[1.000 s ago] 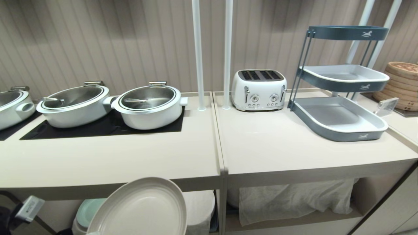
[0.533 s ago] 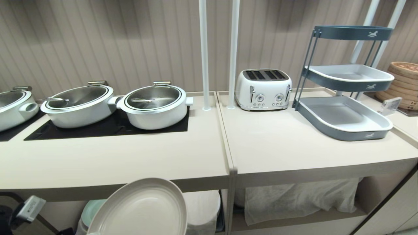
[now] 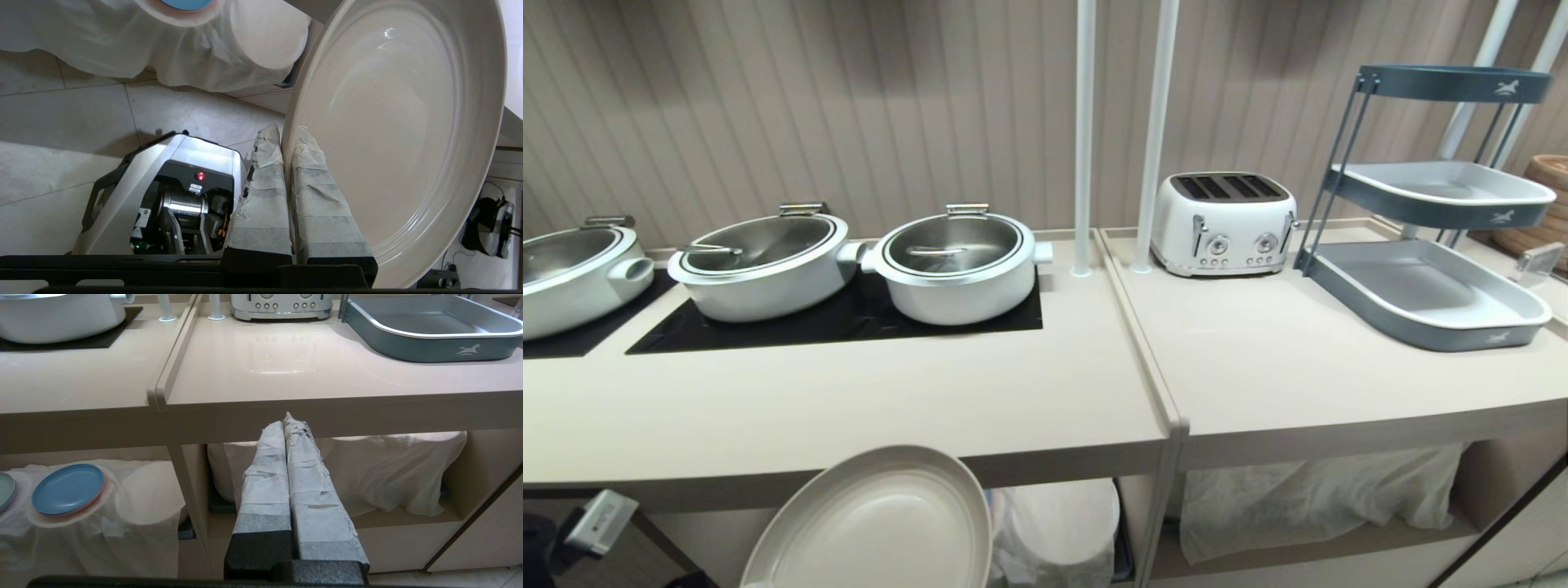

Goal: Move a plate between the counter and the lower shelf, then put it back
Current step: Put the plate

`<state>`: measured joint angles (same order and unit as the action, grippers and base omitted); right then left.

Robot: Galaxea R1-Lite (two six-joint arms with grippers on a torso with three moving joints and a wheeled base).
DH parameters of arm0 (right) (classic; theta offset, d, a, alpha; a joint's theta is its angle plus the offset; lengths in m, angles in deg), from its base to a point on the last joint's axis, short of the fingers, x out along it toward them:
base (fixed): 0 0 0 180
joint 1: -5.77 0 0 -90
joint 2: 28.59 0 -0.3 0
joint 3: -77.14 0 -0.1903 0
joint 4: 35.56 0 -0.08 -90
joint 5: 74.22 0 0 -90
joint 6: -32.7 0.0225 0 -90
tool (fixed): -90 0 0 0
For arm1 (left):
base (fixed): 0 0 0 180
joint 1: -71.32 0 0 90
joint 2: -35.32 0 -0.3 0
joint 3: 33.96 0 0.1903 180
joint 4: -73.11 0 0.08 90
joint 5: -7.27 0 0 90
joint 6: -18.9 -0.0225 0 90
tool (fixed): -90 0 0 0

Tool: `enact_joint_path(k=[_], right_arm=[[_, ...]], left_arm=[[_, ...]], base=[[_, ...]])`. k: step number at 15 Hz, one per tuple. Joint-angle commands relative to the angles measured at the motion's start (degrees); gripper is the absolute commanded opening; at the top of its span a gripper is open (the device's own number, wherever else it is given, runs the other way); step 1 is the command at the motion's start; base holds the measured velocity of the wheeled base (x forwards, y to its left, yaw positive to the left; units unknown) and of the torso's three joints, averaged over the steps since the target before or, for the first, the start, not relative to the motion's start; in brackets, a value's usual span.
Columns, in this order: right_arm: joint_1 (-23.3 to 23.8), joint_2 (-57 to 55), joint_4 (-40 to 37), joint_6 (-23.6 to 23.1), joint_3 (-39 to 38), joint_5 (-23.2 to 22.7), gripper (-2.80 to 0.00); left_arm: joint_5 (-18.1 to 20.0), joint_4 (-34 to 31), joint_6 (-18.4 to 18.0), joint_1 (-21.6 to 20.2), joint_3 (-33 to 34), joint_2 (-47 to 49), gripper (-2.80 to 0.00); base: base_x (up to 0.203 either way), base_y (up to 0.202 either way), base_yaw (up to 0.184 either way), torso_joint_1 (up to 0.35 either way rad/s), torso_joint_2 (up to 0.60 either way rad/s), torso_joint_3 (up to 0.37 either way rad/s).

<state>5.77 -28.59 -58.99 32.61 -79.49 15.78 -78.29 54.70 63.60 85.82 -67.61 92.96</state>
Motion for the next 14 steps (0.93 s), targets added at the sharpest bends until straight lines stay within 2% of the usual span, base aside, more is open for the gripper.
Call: enact_joint_path(k=[1, 14], right_arm=[[0.0, 0.0, 0.0, 0.0, 0.0, 0.0, -2.80], [0.0, 0.0, 0.0, 0.0, 0.0, 0.0, -2.80]], left_arm=[[-0.1, 0.0, 0.3, 0.0, 0.1, 0.1, -2.80], [-0.6, -2.1, 0.6, -0.1, 0.0, -1.6, -2.80]], base=[[0.000, 0.193, 0.003, -0.002, 0.00, 0.002], [0.000, 0.196, -0.002, 0.001, 0.00, 0.002]])
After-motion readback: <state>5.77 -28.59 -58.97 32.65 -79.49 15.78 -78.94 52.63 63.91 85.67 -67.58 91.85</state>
